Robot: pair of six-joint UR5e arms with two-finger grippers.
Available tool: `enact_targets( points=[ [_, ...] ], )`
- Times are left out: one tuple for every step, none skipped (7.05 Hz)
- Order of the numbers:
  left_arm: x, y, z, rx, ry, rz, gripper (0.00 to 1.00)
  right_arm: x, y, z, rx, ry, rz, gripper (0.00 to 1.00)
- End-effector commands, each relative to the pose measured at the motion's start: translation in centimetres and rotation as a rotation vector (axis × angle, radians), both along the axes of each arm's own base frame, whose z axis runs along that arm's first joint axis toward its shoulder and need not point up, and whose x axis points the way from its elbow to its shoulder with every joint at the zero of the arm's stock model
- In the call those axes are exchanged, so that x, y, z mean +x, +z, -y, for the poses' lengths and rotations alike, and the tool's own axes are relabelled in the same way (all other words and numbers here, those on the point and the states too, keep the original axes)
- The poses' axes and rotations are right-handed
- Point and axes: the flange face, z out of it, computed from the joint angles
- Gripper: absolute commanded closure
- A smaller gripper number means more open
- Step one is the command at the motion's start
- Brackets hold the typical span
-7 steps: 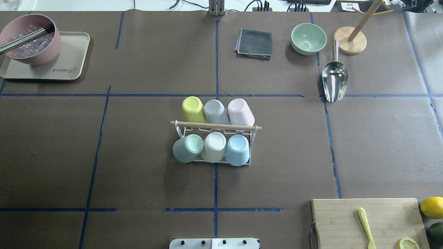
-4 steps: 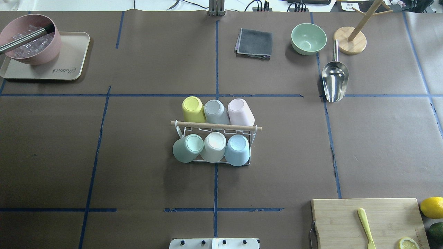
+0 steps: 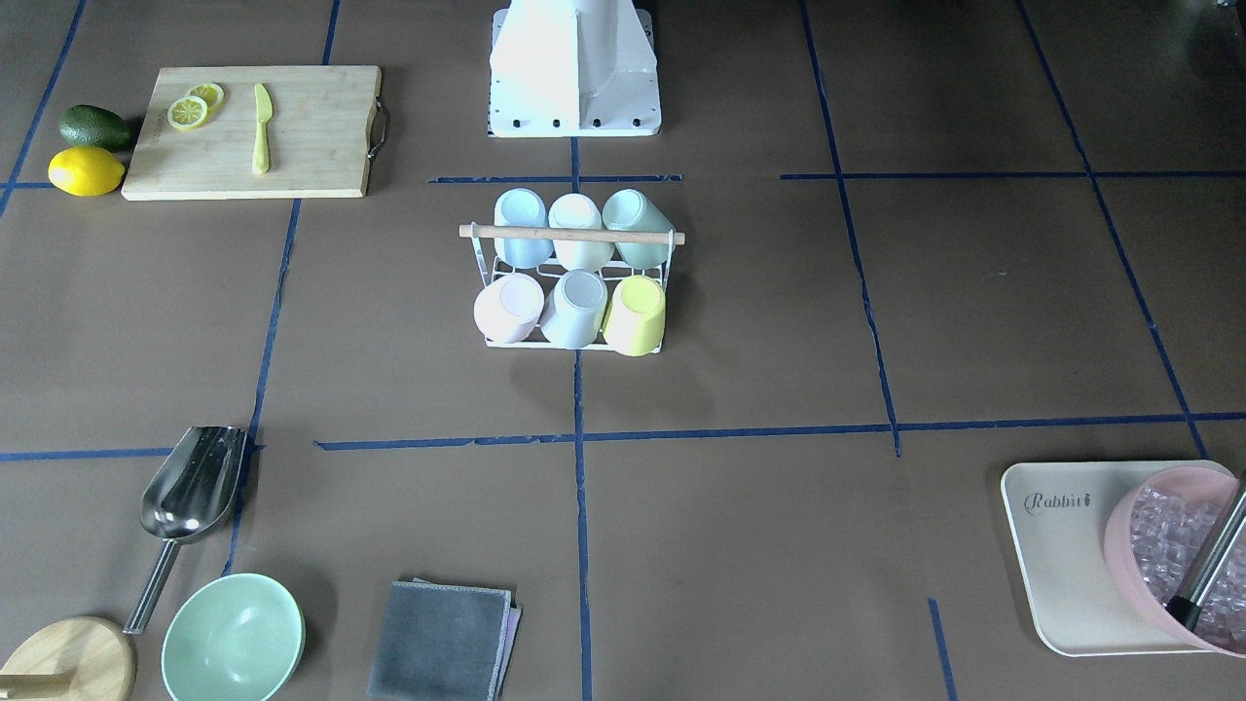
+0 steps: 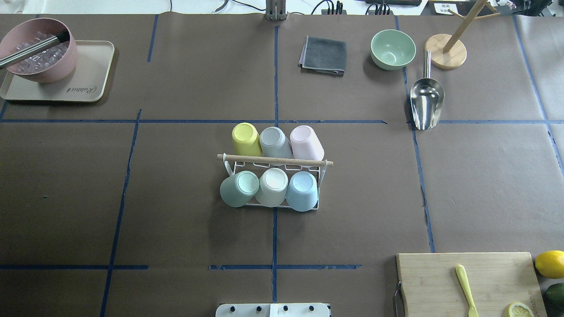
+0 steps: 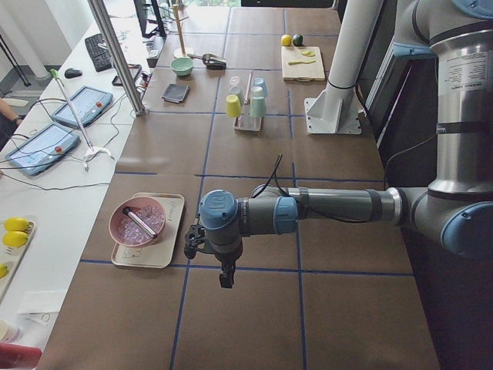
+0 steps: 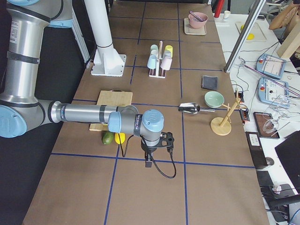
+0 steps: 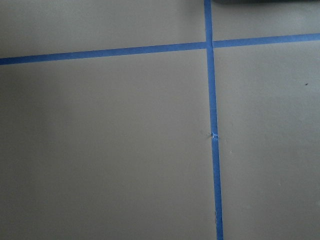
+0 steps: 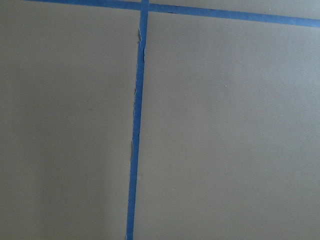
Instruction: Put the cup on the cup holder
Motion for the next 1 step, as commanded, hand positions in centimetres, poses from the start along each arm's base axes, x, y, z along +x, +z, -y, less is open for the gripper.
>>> enact_targets(
  points=[
    [-0.06,0.31,-0.19,-0.008,-0.002,-0.001,0.00,0.01,1.43,-0.18,-0.029,0.001,-0.001,0.00]
  ],
)
